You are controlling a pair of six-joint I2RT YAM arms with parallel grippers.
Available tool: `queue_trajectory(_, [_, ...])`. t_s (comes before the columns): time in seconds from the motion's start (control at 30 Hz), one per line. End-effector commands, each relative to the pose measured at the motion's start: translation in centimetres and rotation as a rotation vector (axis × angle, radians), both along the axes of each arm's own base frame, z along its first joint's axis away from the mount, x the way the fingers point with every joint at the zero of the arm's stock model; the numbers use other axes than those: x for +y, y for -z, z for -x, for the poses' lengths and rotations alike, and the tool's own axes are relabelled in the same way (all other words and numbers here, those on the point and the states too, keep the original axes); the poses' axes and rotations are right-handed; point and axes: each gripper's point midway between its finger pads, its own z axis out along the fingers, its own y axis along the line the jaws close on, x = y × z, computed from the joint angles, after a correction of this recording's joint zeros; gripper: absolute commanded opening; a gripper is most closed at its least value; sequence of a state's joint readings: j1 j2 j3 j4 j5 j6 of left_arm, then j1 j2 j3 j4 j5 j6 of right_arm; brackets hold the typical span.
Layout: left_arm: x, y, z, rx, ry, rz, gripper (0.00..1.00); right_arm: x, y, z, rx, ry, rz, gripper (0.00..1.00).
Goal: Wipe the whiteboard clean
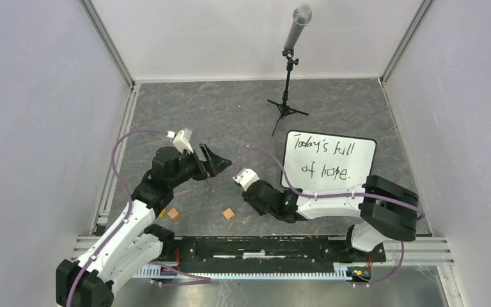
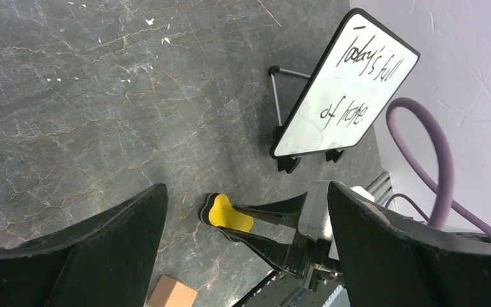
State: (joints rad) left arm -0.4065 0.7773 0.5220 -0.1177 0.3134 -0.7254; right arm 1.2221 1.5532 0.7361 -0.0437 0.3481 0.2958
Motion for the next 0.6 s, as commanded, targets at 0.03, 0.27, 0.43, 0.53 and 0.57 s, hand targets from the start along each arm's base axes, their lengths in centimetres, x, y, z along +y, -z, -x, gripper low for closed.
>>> queue_trajectory(0.03, [-0.4,-1.1,-1.4,-0.059,-0.018,0.021,1.0,0.8,-3.1,-1.3,-0.088,0.041,-0.1,0.25])
queue_trajectory(0.27, [-0.7,-5.6,-5.9,-0.174,-0.115,0.06,1.0,-4.4,-8.7,-4.6,-0.309,0.231,-0.077,0.19])
queue_trajectory(0.43, [-0.4,-8.4,-11.2,-0.288,-0.244,0.074,1.0,-12.7,-11.6,-8.4,-0.455,0.513,-0.04,0.18])
queue_trajectory(0.53, [-1.2,-8.3,-14.0,-0.319,-0.254,0.044,1.0,-17.4,-12.1,-9.8,-0.507,0.665,-0.045,0.18])
queue_trajectory(0.57, [-1.5,-8.2,-14.7,-0.328,-0.247,0.035,1.0,-18.7,-12.1,-10.0,-0.519,0.705,-0.044,0.18])
